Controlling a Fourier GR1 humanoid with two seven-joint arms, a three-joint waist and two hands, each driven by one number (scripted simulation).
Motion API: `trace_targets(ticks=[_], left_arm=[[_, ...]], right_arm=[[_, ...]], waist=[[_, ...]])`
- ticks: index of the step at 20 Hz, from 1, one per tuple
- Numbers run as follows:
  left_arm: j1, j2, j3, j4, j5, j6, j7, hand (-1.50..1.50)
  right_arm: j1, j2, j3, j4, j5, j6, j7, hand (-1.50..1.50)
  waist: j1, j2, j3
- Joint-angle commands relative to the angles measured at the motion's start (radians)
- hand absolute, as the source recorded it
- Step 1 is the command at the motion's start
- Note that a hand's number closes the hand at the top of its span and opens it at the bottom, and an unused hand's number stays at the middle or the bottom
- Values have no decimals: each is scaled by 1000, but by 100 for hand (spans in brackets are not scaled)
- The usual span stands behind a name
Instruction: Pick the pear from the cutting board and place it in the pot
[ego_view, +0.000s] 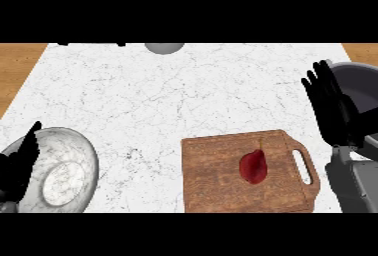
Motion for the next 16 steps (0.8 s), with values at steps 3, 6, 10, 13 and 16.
trace_targets(ticks=[3,6,10,13,16], left_arm=[[-4,-83,12,-96,41,33,-58,0],[-38,-143,13,-127,58,62,-99,0],[-27,-198,-6,-173,76,72,-114,0],[-27,-233,-38,-204,67,78,-132,0],[-11,-253,-59,-205,44,90,-162,0]], right_arm=[[103,-84,-3,-207,244,-135,-213,150],[93,-192,-93,-308,374,-226,-325,150],[328,-118,-184,-212,542,-538,-266,-150],[447,30,-55,-360,643,-635,-415,-150],[552,130,56,-472,767,-740,-495,-150]], waist=[[-74,-26,5],[-170,-67,-4],[-188,-31,4],[-135,-22,8],[-111,-15,5]])
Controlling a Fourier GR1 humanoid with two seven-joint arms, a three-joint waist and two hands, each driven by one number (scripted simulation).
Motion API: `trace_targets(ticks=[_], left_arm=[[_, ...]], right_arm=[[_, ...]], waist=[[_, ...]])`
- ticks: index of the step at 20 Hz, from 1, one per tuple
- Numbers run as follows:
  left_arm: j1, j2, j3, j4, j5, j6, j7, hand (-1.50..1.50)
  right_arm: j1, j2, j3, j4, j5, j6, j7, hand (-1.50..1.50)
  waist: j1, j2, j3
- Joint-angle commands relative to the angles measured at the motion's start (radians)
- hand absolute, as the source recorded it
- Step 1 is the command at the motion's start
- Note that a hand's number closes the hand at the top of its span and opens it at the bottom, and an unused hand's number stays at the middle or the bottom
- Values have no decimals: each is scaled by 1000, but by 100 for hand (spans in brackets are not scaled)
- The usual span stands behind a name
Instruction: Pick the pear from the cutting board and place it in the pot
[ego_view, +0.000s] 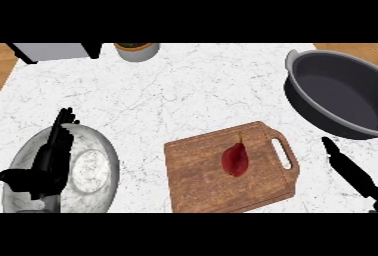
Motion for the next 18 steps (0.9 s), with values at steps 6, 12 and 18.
trace_targets(ticks=[6,12,18], left_arm=[[-26,-65,-73,-78,-40,39,6,0],[-28,-65,-100,-89,-49,24,24,0],[-29,-105,-160,-122,-93,53,26,0]], right_arm=[[420,271,306,-144,462,-231,16,-150],[645,276,378,-79,665,-118,240,-150],[622,277,438,-131,910,11,594,-150]], waist=[[82,32,-3],[112,52,-4],[145,54,-2]])
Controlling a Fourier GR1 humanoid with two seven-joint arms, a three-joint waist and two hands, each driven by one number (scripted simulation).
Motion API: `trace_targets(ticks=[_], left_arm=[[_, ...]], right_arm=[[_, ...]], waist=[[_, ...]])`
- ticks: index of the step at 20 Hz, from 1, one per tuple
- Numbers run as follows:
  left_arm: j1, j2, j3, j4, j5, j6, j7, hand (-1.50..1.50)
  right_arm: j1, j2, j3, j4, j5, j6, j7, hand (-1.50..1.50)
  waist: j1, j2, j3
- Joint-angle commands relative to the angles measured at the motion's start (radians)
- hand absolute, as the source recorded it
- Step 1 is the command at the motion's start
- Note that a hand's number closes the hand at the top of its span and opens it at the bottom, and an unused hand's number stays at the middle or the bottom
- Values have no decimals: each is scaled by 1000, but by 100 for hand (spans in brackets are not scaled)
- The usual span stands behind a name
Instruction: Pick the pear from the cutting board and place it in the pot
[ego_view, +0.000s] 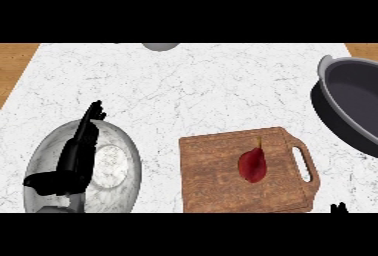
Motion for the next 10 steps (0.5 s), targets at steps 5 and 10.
trace_targets(ticks=[5,10], left_arm=[[-22,-30,-32,-22,-35,32,33,0],[-22,-23,-12,-6,-15,8,49,0]], right_arm=[[-151,5,159,-82,351,226,548,-150],[-343,5,218,-14,464,436,870,-150]], waist=[[16,-8,4],[13,-13,6]])
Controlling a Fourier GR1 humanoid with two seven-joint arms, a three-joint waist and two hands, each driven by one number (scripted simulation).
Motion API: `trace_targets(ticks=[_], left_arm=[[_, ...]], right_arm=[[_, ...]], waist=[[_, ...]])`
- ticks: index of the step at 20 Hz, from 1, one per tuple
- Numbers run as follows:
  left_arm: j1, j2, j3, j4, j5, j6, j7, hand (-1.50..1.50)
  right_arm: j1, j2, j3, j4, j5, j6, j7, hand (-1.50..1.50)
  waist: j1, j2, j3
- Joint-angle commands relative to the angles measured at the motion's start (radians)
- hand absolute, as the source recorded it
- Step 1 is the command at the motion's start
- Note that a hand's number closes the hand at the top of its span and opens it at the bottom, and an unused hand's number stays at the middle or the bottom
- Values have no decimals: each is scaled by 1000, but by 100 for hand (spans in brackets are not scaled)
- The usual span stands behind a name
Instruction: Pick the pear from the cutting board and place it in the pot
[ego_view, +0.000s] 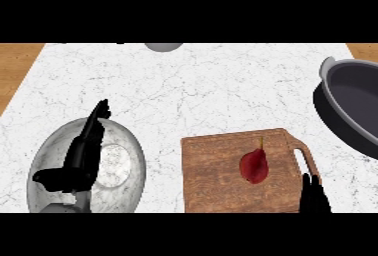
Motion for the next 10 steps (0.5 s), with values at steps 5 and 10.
trace_targets(ticks=[5,10], left_arm=[[61,-16,2,-10,-23,-12,-53,0],[32,-48,16,-29,-50,8,12,0]], right_arm=[[-332,1,29,198,-23,154,343,-150],[-414,0,24,243,-55,160,355,-150]], waist=[[-6,-9,4],[-12,-10,4]])
